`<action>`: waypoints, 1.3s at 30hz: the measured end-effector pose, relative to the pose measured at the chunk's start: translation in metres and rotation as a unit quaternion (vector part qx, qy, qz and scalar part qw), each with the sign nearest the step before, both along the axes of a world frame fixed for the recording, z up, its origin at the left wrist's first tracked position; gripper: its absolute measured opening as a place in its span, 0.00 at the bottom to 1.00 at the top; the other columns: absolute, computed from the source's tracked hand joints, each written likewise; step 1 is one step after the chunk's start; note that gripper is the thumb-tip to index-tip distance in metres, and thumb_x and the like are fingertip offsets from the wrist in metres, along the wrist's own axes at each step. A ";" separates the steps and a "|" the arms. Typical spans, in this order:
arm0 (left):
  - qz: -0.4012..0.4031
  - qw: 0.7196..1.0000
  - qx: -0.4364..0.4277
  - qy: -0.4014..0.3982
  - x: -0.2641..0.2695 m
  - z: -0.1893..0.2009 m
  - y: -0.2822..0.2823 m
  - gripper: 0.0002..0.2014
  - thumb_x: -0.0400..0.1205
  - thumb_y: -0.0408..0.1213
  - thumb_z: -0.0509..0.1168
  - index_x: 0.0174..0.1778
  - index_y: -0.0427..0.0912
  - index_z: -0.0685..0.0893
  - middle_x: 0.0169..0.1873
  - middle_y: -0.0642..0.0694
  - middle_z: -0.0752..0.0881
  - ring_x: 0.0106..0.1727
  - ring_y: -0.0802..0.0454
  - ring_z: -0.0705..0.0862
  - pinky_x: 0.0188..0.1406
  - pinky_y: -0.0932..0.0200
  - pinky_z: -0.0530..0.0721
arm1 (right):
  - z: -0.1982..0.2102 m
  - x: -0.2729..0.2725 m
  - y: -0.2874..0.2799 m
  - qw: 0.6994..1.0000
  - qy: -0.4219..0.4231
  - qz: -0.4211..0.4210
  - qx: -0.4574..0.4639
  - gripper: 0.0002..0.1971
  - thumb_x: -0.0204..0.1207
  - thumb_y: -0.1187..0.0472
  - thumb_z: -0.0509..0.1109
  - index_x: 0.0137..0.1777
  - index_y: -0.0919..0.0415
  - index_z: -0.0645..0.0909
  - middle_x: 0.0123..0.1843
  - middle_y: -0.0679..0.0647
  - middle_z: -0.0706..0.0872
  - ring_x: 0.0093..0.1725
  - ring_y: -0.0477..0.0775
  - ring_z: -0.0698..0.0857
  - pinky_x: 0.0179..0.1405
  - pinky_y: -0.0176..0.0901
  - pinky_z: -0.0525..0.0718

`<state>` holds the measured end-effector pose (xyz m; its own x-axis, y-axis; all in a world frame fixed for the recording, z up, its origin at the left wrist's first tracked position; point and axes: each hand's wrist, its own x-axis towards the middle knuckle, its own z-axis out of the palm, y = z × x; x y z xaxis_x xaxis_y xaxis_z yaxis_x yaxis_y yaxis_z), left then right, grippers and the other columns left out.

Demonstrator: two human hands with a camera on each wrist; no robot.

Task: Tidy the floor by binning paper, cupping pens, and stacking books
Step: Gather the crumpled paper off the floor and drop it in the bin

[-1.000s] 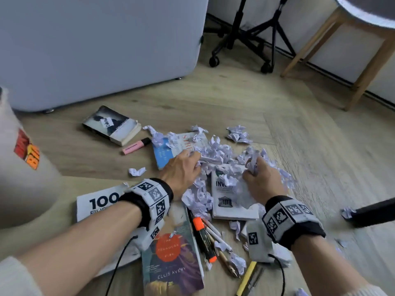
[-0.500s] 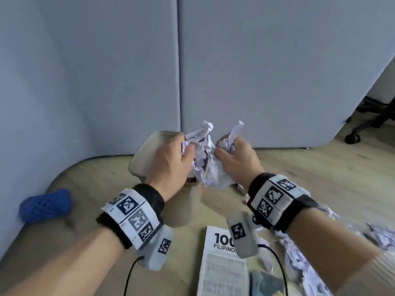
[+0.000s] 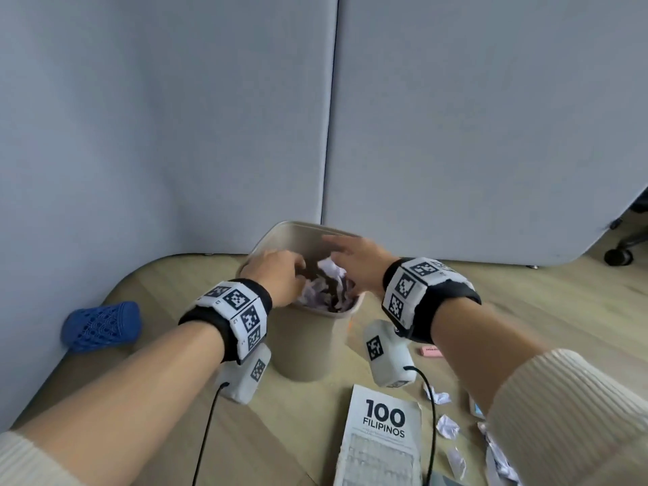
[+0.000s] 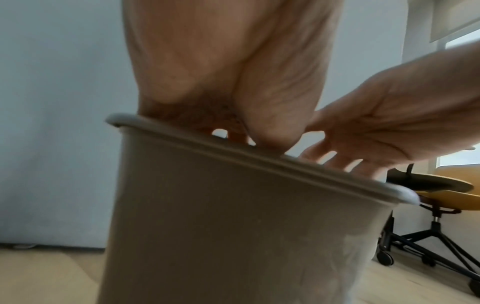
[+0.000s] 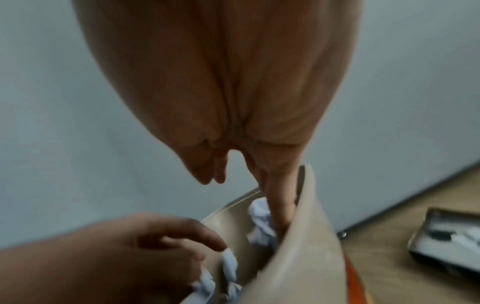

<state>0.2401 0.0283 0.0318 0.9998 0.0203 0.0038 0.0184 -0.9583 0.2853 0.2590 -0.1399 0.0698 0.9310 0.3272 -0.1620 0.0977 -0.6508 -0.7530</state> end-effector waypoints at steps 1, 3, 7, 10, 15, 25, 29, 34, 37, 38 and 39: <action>0.005 1.000 -0.012 -0.021 0.000 0.002 -0.002 0.15 0.78 0.42 0.61 0.58 0.58 0.85 0.59 0.45 0.86 0.60 0.41 0.82 0.60 0.49 0.82 | 0.001 -0.002 -0.006 1.000 -0.014 -0.005 0.009 0.23 0.81 0.63 0.56 0.73 0.43 0.75 0.56 0.50 0.81 0.51 0.59 0.86 0.54 0.59 0.89; 0.016 0.996 -0.031 -0.082 -0.004 0.010 -0.012 0.15 0.79 0.39 0.57 0.56 0.55 0.86 0.55 0.45 0.88 0.56 0.41 0.83 0.55 0.49 0.83 | 0.005 -0.009 -0.022 0.998 -0.061 -0.010 0.022 0.25 0.79 0.67 0.55 0.70 0.42 0.78 0.54 0.54 0.86 0.44 0.60 0.91 0.42 0.55 0.92; -0.017 0.978 -0.064 -0.198 -0.023 0.033 -0.051 0.10 0.78 0.38 0.61 0.51 0.50 0.84 0.47 0.47 0.88 0.50 0.42 0.84 0.48 0.50 0.84 | 0.010 -0.033 -0.071 0.987 -0.147 -0.059 0.019 0.15 0.80 0.66 0.60 0.56 0.50 0.85 0.49 0.44 0.88 0.34 0.45 0.90 0.31 0.41 0.90; -0.083 0.973 -0.078 -0.201 -0.043 0.037 -0.092 0.07 0.77 0.37 0.60 0.47 0.47 0.82 0.44 0.49 0.88 0.46 0.40 0.84 0.42 0.52 0.83 | -0.004 -0.065 -0.123 0.988 -0.123 -0.097 -0.018 0.10 0.77 0.62 0.64 0.44 0.49 0.86 0.40 0.46 0.90 0.37 0.52 0.90 0.36 0.46 0.90; -0.228 0.971 -0.007 -0.076 -0.074 0.008 -0.164 0.05 0.79 0.40 0.60 0.46 0.48 0.81 0.45 0.49 0.86 0.47 0.43 0.84 0.41 0.53 0.80 | -0.048 -0.141 -0.210 0.977 -0.044 -0.116 -0.171 0.08 0.77 0.62 0.67 0.49 0.54 0.88 0.40 0.49 0.89 0.42 0.53 0.86 0.46 0.41 0.81; -0.439 0.882 0.106 0.134 -0.131 -0.125 -0.272 0.09 0.81 0.42 0.59 0.55 0.45 0.78 0.57 0.41 0.80 0.59 0.38 0.81 0.48 0.49 0.77 | -0.164 -0.289 -0.301 0.896 0.212 -0.174 -0.349 0.16 0.75 0.45 0.69 0.58 0.53 0.80 0.59 0.53 0.85 0.57 0.56 0.84 0.50 0.45 0.82; -0.489 0.856 0.089 0.141 -0.145 -0.160 -0.317 0.28 0.82 0.46 0.62 0.79 0.56 0.61 0.70 0.37 0.68 0.65 0.36 0.75 0.54 0.44 0.79 | -0.192 -0.331 -0.299 0.877 0.265 -0.193 -0.352 0.30 0.66 0.37 0.74 0.61 0.55 0.72 0.60 0.53 0.80 0.57 0.57 0.83 0.50 0.47 0.82; -0.573 0.791 0.144 0.159 -0.162 -0.194 -0.349 0.29 0.84 0.43 0.63 0.79 0.64 0.61 0.83 0.37 0.48 0.81 0.31 0.56 0.72 0.31 0.71 | -0.215 -0.365 -0.287 0.878 0.248 -0.246 -0.328 0.25 0.78 0.45 0.64 0.68 0.59 0.67 0.65 0.59 0.76 0.62 0.62 0.82 0.58 0.53 0.80; -0.568 0.797 0.153 0.135 -0.169 -0.196 -0.355 0.24 0.82 0.29 0.60 0.73 0.50 0.70 0.80 0.37 0.57 0.75 0.32 0.64 0.68 0.37 0.76 | -0.217 -0.375 -0.292 0.886 0.244 -0.307 -0.248 0.24 0.75 0.54 0.70 0.67 0.63 0.70 0.63 0.60 0.77 0.61 0.61 0.80 0.58 0.47 0.77; -0.563 0.805 0.138 0.129 -0.169 -0.196 -0.356 0.23 0.81 0.26 0.57 0.71 0.45 0.71 0.78 0.37 0.59 0.73 0.34 0.66 0.66 0.40 0.78 | -0.214 -0.378 -0.295 0.889 0.243 -0.318 -0.223 0.23 0.73 0.56 0.72 0.65 0.64 0.72 0.60 0.60 0.78 0.58 0.60 0.80 0.55 0.44 0.76; -0.560 0.809 0.123 0.129 -0.168 -0.195 -0.358 0.21 0.80 0.24 0.56 0.69 0.42 0.72 0.77 0.36 0.61 0.70 0.35 0.67 0.63 0.43 0.78 | -0.213 -0.381 -0.299 0.891 0.235 -0.328 -0.209 0.18 0.73 0.58 0.72 0.59 0.63 0.75 0.56 0.59 0.79 0.55 0.59 0.80 0.49 0.39 0.74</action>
